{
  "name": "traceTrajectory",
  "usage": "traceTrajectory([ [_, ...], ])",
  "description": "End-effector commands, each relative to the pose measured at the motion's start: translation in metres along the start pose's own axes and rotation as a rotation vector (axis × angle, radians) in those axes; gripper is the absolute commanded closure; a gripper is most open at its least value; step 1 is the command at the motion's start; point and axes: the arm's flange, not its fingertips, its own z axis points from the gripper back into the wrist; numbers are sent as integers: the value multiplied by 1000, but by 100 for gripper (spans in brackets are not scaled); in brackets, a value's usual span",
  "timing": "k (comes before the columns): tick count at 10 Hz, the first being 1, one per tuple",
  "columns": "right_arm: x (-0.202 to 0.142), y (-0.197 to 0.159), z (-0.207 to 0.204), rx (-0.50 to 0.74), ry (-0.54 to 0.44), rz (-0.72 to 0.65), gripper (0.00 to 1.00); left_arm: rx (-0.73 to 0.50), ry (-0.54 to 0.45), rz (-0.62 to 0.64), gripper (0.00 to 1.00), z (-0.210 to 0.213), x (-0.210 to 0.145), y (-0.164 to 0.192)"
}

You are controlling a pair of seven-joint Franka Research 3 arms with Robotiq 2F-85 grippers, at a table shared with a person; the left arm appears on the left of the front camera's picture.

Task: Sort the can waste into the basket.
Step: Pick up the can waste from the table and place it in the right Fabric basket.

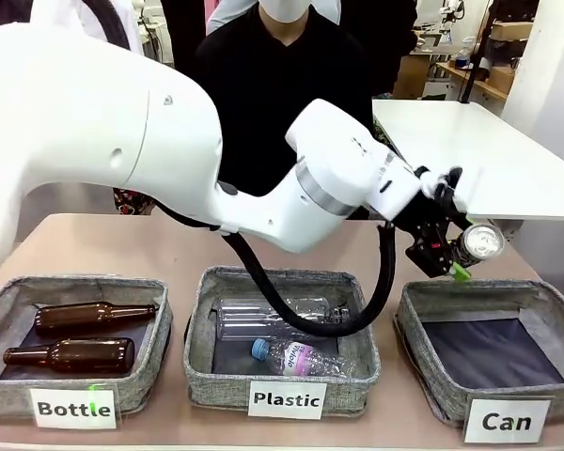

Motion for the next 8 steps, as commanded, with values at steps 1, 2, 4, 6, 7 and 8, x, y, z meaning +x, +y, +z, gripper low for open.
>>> traceTrajectory([
  [1,0,-3,0,-9,2,-30,0,-104,102,-155,0,-9,2,-28],
  [2,1,-4,0,-10,1,-33,0,-199,100,-157,0,-10,3,-29],
  [4,1,-5,-1,-17,1,-42,0,-389,83,-35,0,-13,0,-23],
  [6,0,-6,-1,-17,2,-40,0,-146,196,178,0,-18,-11,-10],
  [7,0,-6,-2,-17,1,-42,0,-63,209,237,0,-17,-13,-6],
  [8,0,-6,-1,-18,4,-42,0,-26,249,319,0,-17,-16,-1],
])
